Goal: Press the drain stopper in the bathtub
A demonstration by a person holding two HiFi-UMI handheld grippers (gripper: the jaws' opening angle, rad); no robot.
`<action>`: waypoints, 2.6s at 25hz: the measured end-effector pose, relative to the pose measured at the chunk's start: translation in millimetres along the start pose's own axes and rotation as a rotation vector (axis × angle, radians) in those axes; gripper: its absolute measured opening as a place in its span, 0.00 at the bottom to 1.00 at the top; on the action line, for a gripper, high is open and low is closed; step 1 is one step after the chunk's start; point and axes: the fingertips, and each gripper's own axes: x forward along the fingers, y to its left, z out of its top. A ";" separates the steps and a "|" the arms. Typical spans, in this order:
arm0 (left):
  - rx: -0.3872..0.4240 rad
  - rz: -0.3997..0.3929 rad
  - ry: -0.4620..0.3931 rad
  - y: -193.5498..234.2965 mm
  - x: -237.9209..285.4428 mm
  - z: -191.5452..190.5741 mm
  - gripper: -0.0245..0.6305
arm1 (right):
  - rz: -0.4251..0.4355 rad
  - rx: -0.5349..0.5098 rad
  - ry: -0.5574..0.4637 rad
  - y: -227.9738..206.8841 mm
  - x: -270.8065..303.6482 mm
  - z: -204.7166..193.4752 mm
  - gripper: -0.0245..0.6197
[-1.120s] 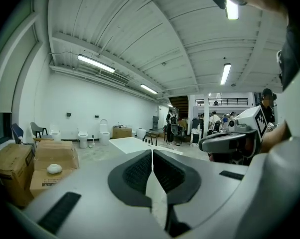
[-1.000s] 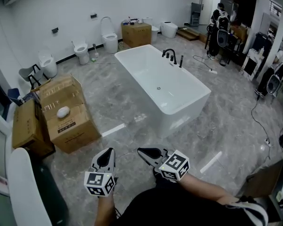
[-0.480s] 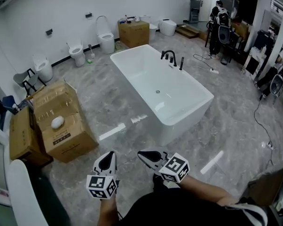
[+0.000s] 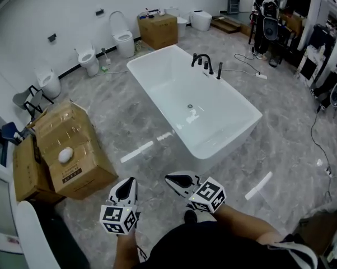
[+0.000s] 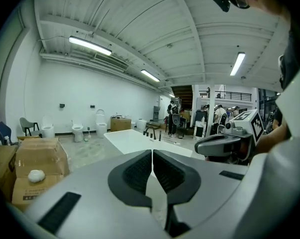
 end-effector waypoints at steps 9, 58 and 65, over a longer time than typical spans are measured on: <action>-0.024 0.016 0.015 22.4 77.1 13.5 0.07 | -0.043 -0.001 0.019 -97.9 5.1 7.6 0.06; 0.000 -0.380 0.089 322.1 546.6 159.5 0.07 | -0.344 0.180 0.067 -521.3 339.2 109.7 0.06; 0.046 -0.427 0.130 290.4 644.4 188.5 0.07 | -0.361 0.206 0.032 -624.1 323.9 123.8 0.06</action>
